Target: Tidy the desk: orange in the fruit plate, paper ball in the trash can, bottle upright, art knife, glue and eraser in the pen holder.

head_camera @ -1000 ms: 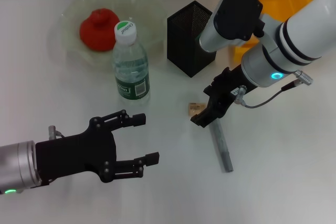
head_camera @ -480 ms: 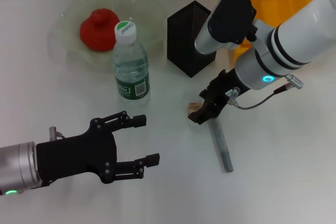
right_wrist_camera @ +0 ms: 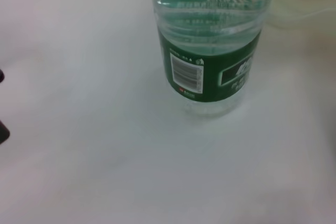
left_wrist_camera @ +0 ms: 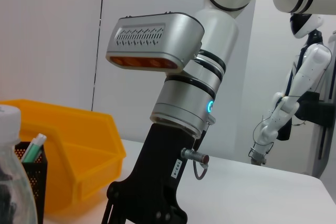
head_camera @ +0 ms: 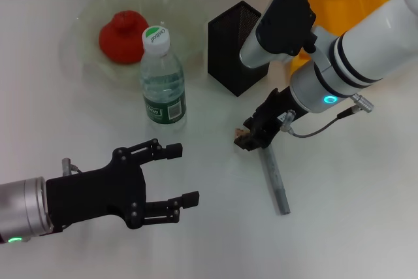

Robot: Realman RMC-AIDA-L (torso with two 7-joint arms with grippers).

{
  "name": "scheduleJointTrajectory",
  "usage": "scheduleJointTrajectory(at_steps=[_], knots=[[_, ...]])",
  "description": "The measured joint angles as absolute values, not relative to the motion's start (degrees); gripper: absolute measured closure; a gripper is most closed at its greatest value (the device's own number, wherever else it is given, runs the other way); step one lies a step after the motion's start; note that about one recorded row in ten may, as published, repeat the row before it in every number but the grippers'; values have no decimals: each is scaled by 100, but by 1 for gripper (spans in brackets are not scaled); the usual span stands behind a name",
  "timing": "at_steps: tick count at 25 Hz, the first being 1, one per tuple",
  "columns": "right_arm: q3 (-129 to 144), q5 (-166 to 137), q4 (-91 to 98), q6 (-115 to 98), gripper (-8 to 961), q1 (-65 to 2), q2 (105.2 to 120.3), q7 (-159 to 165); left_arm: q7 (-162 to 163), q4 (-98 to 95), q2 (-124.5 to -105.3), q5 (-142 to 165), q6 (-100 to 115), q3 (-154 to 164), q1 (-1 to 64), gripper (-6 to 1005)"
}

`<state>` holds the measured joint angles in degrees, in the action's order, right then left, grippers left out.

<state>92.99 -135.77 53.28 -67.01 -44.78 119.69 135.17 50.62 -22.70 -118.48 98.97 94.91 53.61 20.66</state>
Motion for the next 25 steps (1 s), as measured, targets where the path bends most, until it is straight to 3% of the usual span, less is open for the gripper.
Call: scheduleJointTrajectory(at_steps=[3,8,15,25], knots=[[9303,-13577,5153,-6709,502,-4579,11971,13511,5058,-2267,-11848,9896,9484,5361,2065,157],[9311,-13572,5015,-6687,680,-4647,11971,13448,5056,-2269,-11848,9896,9478,5361,2065,157],[9240,-13566,5379,-6827,683,-4555,11965,13517,5053,-2278,-11847,9896,9475,5361,2065,157],[7793,-14096,8171,-8242,696,-3971,11919,14155,5053,-2302,-11848,9896,9492,5361,2075,157]])
